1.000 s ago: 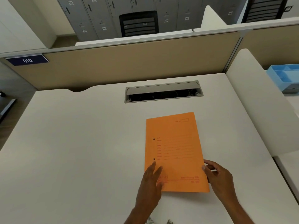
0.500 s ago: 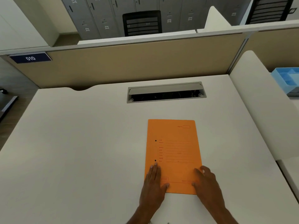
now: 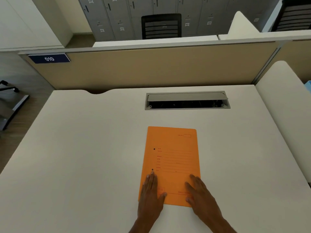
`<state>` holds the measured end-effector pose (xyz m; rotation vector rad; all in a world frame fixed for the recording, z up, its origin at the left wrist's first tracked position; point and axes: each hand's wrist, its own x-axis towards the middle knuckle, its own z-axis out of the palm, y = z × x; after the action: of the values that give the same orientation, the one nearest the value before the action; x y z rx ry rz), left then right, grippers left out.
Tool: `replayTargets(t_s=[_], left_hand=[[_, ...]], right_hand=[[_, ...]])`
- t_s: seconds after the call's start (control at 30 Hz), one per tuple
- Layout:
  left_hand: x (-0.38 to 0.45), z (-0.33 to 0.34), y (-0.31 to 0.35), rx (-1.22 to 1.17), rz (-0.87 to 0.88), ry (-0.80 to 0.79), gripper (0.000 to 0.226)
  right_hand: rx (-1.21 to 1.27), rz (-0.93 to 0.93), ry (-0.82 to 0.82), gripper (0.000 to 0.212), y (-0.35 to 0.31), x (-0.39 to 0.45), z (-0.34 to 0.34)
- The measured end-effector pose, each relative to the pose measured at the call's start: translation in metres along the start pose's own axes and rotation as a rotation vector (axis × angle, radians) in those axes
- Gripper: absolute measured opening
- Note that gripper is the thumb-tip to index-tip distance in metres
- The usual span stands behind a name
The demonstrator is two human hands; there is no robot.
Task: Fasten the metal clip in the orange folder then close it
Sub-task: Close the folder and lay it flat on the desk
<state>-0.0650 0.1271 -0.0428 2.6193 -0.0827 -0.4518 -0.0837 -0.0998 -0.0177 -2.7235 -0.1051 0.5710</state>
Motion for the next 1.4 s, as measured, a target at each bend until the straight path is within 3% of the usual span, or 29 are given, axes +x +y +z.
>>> replayTargets(t_s=[0.33,0.53,0.73,0.97,1.4], left_hand=[[0.015,-0.048,-0.076,-0.066,-0.083,0.072,0.085],[0.029,-0.082,-0.125,-0.064,-0.130,0.098,0.086],[0.051,-0.114,-0.168,-0.065,-0.141,0.116,0.087],[0.085,-0.147,-0.191,-0.072,-0.104,0.146,0.089],[0.157,-0.170,-0.202,-0.066,-0.066,0.142,0.087]], right_hand=[[-0.059,-0.145,-0.041,0.059,-0.073,0.061,0.013],[-0.082,-0.237,0.025,0.060,-0.128,0.099,0.012],[-0.165,-0.208,-0.006,0.069,-0.176,0.130,0.016],[-0.090,-0.222,-0.016,0.057,-0.198,0.177,0.027],[-0.129,-0.195,-0.011,0.058,-0.203,0.249,0.008]])
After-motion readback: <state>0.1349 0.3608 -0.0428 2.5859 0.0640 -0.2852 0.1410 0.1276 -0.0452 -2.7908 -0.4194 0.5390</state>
